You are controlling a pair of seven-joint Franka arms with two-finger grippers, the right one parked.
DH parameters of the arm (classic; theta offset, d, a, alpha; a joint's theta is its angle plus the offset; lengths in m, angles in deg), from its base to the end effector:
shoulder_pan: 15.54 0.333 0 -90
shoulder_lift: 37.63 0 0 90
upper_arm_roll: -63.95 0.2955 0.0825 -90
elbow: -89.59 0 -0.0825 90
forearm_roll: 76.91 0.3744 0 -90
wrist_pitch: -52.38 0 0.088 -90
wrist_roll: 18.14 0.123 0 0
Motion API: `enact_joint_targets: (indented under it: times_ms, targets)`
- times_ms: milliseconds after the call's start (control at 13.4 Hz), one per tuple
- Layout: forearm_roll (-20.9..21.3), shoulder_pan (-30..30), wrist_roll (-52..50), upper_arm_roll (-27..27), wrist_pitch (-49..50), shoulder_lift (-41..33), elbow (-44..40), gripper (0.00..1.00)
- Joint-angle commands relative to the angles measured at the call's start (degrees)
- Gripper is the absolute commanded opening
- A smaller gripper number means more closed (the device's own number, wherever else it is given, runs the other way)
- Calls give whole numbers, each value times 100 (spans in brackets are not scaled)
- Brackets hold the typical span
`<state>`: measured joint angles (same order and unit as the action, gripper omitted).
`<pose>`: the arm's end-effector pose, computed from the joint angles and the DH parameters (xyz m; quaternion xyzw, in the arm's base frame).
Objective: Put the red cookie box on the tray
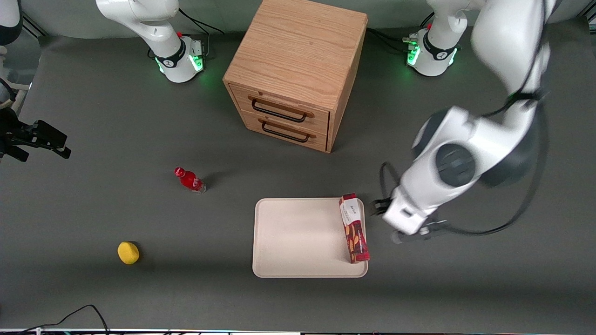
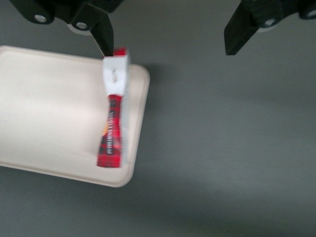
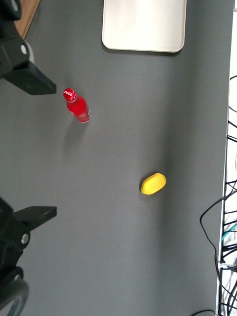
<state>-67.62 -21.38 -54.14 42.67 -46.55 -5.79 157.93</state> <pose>0.6471 -0.2461 0.4481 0.9956 0.0916 -0.0031 0.0169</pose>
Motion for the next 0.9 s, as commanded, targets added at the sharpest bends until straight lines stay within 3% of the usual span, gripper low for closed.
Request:
enact_joint_targets:
  times_ms: [0,224,373,522,821]
  targets:
    - [-952,-13,1483,1277,1073,-1359,302,100]
    - [-1219,-13,3331,2326,2122,-2232,722,100]
    - [-1219,-13,3940,2662,2037,-2828,1599,100]
    - [-1149,-31,4057,2786,1799,-3313,2234,100]
    - [-1131,-57,4276,2786,2027,-3122,1833,100]
